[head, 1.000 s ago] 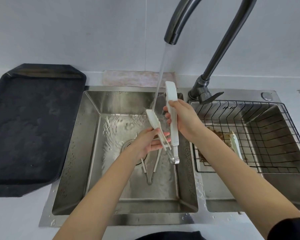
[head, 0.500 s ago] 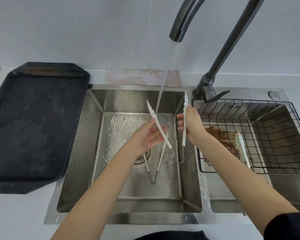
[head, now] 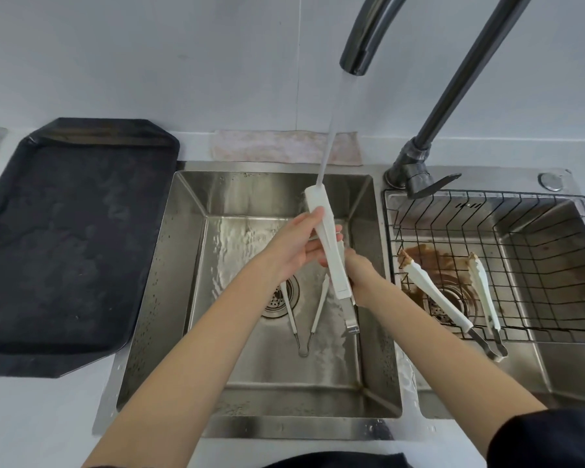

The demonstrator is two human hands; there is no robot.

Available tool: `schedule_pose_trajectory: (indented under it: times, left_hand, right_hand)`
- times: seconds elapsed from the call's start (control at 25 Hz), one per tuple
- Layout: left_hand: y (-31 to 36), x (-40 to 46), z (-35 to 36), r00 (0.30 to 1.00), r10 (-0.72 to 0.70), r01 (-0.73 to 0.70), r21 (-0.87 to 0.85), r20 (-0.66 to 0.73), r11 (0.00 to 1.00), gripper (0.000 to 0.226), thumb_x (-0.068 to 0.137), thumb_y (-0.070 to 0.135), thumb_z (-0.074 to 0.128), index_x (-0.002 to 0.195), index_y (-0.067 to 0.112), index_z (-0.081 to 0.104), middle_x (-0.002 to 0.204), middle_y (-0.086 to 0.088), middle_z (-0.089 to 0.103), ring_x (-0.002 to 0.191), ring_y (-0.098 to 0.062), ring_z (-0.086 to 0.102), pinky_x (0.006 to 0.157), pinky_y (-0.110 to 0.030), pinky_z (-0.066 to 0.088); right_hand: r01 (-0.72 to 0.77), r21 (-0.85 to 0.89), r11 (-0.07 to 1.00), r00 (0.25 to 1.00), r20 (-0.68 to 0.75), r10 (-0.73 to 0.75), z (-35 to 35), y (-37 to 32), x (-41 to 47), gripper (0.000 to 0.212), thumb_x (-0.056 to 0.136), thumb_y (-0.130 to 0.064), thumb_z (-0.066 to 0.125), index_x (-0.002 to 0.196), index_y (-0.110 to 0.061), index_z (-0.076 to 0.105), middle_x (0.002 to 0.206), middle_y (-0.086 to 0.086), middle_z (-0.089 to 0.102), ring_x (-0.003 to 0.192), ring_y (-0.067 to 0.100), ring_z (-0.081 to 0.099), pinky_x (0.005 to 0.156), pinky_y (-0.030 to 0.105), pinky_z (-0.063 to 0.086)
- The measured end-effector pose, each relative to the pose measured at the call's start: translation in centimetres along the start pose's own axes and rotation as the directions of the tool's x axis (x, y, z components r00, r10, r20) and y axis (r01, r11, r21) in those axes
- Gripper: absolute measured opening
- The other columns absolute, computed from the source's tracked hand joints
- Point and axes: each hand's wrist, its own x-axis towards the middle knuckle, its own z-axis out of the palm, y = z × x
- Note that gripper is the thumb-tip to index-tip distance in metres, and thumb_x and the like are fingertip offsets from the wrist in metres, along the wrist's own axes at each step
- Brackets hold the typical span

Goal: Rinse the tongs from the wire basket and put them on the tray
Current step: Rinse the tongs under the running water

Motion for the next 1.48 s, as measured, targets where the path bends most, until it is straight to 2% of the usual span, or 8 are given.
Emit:
schedule_pose_trajectory:
  times: [0.16,0.28,0.52,0.72,0.96,1.24,1.4,1.48]
  left_hand:
    - [0.4,0.9,0.8,0.999,-0.020,0.014,-0.157,-0.041,0.988,0.031,0.096,0.015,0.044,0.125,0.004,0.047,0.089,-0.004,0.065,0.079,-0.013,0.064,0.061,-0.025,0.057]
    - [0.9,1.6,1.7,0.999,-0.012,-0.001,-0.297,-0.042,0.955,0.028,0.095,0.010,0.046,0.122,0.009,0.043,0.089,-0.005,0.060,0.080,-0.014,0.060,0.068,-0.027,0.050]
    - [1.7,2.4,3.2,0.992,-0.024,0.009,-0.123,-0.121,0.992,0.038,0.091,0.043,0.049,0.109,0.010,0.049,0.077,-0.003,0.056,0.067,-0.012,0.057,0.062,-0.025,0.049]
    - [2.2,2.4,1.7,1.000,-0.006,-0.003,-0.271,-0.031,0.963,0.020,0.095,0.028,0.046,0.097,0.009,0.053,0.077,-0.001,0.054,0.065,-0.008,0.054,0.052,-0.019,0.050]
    - [2.2,1.9,-2.2,0.979,-0.021,-0.060,-0.389,-0.201,0.919,0.024,0.095,0.024,0.047,0.076,0.013,0.058,0.074,0.004,0.052,0.065,-0.004,0.049,0.057,-0.016,0.039]
    - [1.6,2.2,-5.9,0.954,-0.068,-0.074,-0.447,-0.293,0.891,0.038,0.096,0.033,0.040,0.131,0.019,0.047,0.121,0.002,0.056,0.097,-0.010,0.057,0.075,-0.025,0.044]
    - [1.1,1.5,-6.7,0.939,-0.126,0.012,-0.335,-0.321,0.942,0.027,0.095,0.035,0.041,0.096,0.012,0.056,0.085,0.000,0.057,0.074,-0.013,0.054,0.064,-0.030,0.045]
    - [0.6,1.0,-6.4,0.932,-0.120,0.042,-0.227,-0.341,0.973,0.035,0.096,0.039,0.039,0.097,0.009,0.057,0.080,-0.001,0.054,0.073,-0.014,0.053,0.067,-0.030,0.046]
  right_hand:
    - [-0.009,0.094,0.996,1.000,0.015,0.008,-0.4,0.0,0.0,0.030,0.100,-0.026,0.031,0.087,-0.014,0.056,0.074,0.003,0.057,0.059,0.015,0.050,0.046,0.021,0.045]
    - [0.001,0.123,0.992,1.000,-0.001,-0.001,-0.5,-0.4,-0.8,0.029,0.100,-0.023,0.033,0.085,-0.014,0.055,0.066,0.002,0.054,0.052,0.013,0.044,0.035,0.013,0.038]
    - [0.013,0.190,0.982,1.000,0.004,-0.014,-0.2,-1.2,-1.4,0.032,0.099,-0.022,0.030,0.076,-0.017,0.051,0.070,0.004,0.053,0.055,0.013,0.044,0.047,0.021,0.038]
    - [0.071,0.276,0.958,0.996,0.024,-0.081,-0.2,-1.7,-1.8,0.037,0.100,-0.031,0.024,0.098,-0.005,0.050,0.054,0.002,0.048,0.033,0.007,0.037,0.033,0.017,0.029]
    - [0.288,0.259,0.922,0.954,0.010,-0.301,1.2,-2.5,-2.8,0.032,0.099,-0.025,0.038,0.126,-0.010,0.045,0.083,0.002,0.056,0.066,0.012,0.056,0.054,0.021,0.046]
    - [0.464,0.112,0.879,0.870,0.130,-0.476,3.3,-3.9,-4.1,0.039,0.092,-0.019,0.054,0.128,-0.009,0.045,0.090,-0.003,0.059,0.077,0.008,0.061,0.068,0.021,0.050]
    - [0.459,0.105,0.882,0.876,0.114,-0.469,3.7,-4.0,-3.9,0.040,0.090,-0.018,0.057,0.127,-0.006,0.046,0.093,-0.003,0.059,0.079,0.008,0.060,0.077,0.025,0.048]
    - [0.420,0.126,0.899,0.896,0.099,-0.433,3.5,-3.6,-3.6,0.041,0.091,-0.019,0.056,0.128,-0.005,0.045,0.097,0.001,0.060,0.081,0.008,0.061,0.076,0.023,0.049]
